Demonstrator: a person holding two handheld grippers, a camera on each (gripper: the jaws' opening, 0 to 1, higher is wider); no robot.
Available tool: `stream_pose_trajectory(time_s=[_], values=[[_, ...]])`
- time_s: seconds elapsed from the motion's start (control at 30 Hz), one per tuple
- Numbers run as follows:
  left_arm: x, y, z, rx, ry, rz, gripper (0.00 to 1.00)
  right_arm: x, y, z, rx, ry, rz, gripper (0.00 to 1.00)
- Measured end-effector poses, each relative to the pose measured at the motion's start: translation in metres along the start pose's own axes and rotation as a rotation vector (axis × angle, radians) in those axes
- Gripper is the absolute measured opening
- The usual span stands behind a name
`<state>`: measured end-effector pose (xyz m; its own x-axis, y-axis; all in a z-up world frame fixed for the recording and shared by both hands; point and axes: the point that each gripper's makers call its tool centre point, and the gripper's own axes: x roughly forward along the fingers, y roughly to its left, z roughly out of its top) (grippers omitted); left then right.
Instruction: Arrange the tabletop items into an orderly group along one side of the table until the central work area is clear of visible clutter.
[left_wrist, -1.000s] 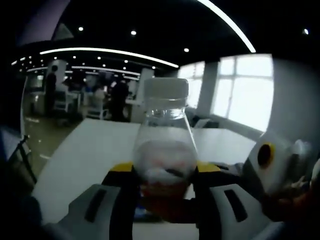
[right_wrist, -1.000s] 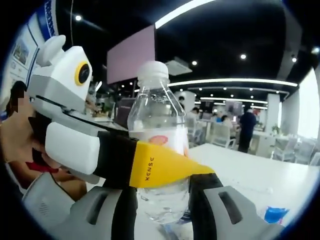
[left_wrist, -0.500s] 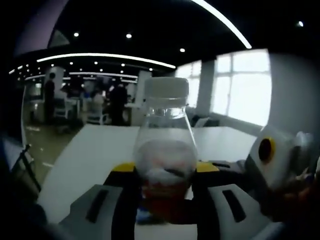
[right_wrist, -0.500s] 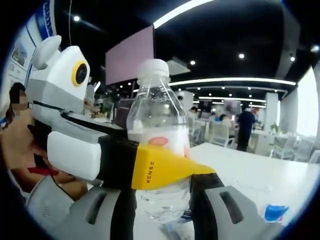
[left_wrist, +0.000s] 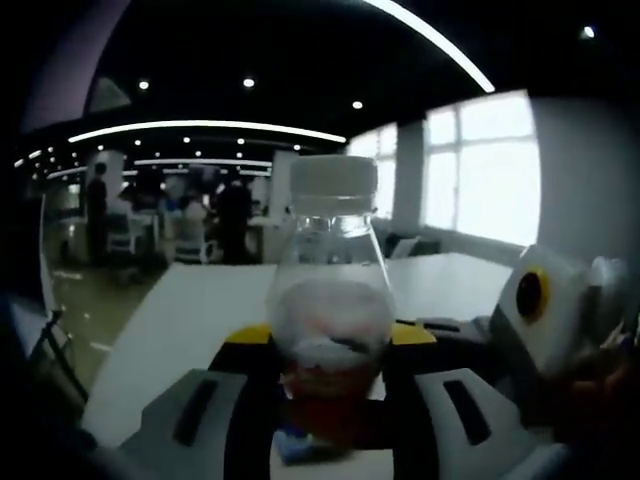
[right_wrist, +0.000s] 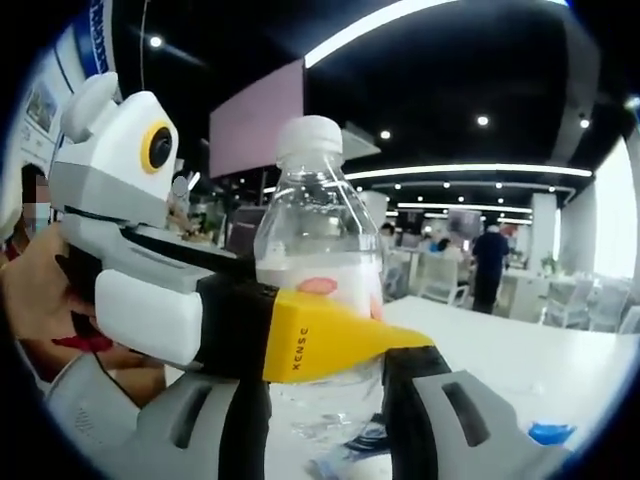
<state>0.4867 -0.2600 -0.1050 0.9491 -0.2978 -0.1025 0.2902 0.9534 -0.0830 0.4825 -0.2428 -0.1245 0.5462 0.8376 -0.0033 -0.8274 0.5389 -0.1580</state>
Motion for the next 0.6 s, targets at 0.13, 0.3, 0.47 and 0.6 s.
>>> stream_pose_trajectory(time_s=[0.13,0.3,0.47,0.6], values=[[0.006,0.001,-0.002,0.002,-0.003,-0.013,0.37,0.003,-0.005,-0.003,0.001,-0.001,0.002,0.43],[0.018,0.005,-0.006,-0.013,0.012,-0.03,0.37,0.007,-0.024,-0.01,0.022,0.0,-0.034,0.56],[0.031,0.008,-0.009,-0.018,0.011,-0.039,0.37,0.009,-0.038,-0.015,0.039,-0.002,-0.042,0.63],[0.039,0.013,-0.01,-0.024,0.017,-0.037,0.37,0.01,-0.049,-0.018,0.056,-0.007,-0.046,0.68]])
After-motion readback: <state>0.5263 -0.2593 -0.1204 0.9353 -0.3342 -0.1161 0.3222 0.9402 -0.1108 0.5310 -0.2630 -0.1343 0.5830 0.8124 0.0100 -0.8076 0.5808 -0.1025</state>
